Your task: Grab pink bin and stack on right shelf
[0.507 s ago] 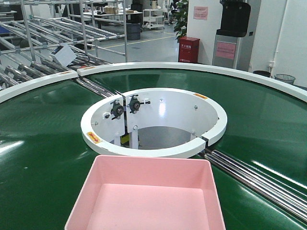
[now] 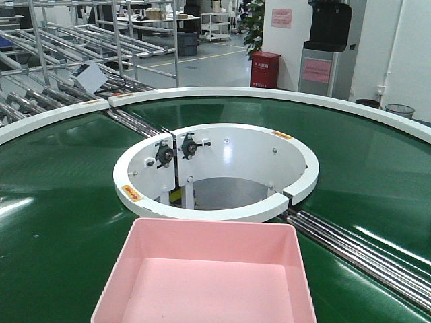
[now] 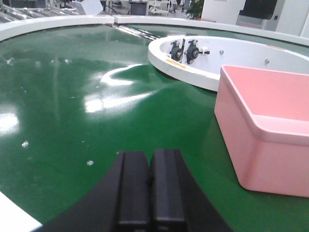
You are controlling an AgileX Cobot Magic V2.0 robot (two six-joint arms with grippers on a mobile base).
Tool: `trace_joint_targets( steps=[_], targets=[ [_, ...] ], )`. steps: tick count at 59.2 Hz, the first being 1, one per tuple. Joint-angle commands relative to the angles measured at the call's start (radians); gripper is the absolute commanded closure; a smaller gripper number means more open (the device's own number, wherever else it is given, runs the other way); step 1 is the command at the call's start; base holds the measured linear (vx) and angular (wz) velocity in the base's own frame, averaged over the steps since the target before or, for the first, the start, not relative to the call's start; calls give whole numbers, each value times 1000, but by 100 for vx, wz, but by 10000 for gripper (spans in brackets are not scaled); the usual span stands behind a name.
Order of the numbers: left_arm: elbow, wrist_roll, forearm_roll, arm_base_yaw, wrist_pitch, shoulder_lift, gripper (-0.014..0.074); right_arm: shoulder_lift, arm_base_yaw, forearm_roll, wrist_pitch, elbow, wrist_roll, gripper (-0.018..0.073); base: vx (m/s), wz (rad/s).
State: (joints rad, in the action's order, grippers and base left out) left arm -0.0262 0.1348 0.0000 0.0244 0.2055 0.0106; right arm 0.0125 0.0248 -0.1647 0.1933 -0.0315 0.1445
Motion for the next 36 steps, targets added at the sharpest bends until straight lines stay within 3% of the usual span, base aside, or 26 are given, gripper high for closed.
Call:
trace_joint_targets(
  steps=[1, 10, 22, 29, 36],
  targets=[
    [-14, 5, -6, -2, -95, 6, 604, 8, -6, -13, -85, 0, -4, 571, 0, 0],
    [-14, 9, -8, -2, -95, 6, 604, 8, -6, -18, -93, 0, -4, 571, 0, 0],
    [-13, 67, -88, -2, -186, 6, 604, 8, -6, -17, -193, 0, -3, 571, 0, 0],
    [40, 63, -76, -2, -314, 6, 604, 8, -6, -17, -336, 13, -3, 571, 0, 0],
    [219, 11, 13, -2, -294, -6, 604, -9, -6, -17, -271, 131, -3, 571, 0, 0]
  ],
)
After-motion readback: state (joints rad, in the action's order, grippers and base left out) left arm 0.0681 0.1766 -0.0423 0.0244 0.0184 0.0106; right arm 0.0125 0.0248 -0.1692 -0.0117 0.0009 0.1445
